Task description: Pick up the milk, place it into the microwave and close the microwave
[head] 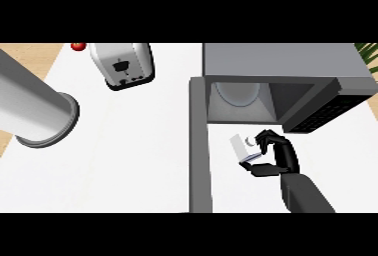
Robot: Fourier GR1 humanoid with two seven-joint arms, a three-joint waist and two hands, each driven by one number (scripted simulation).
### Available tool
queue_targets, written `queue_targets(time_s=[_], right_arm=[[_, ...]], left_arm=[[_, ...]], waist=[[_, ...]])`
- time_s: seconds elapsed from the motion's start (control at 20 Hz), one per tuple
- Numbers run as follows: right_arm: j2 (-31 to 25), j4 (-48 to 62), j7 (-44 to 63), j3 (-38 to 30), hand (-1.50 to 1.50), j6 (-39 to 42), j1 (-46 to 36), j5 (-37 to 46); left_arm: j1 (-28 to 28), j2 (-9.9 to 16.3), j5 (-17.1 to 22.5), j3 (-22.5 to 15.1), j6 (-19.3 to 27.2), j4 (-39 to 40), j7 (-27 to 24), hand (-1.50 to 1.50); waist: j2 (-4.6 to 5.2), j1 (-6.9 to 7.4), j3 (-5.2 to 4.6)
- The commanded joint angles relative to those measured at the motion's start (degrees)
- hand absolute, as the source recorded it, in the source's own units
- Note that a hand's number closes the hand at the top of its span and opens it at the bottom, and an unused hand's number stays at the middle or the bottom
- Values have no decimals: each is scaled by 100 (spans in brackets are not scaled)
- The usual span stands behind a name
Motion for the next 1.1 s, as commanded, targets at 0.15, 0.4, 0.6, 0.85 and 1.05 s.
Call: queue_targets(time_s=[0.15, 0.4, 0.6, 0.85, 1.05], right_arm=[[114, -145, 87, -13, 150, -545, -608, -3], [-150, -137, 808, -61, 150, -497, -1290, -49], [-434, 210, 1240, -129, 150, -597, -1793, -18], [-744, 475, 1510, -132, 150, -653, -2279, 59], [-872, 613, 1531, -72, 150, -639, -2283, 86]], left_arm=[[105, -1, 211, 119, -73, 8, 253, -150], [-107, -88, 42, 224, -302, 207, 183, -150], [-484, 150, -3, 127, -233, 553, 274, -150], [-678, 251, -107, 131, 4, 468, 366, -150], [-783, 194, -175, -38, 16, 380, 412, -150]], waist=[[3, 20, -1], [4, 19, -5], [41, 62, -2], [94, 167, 6], [139, 258, 13]])
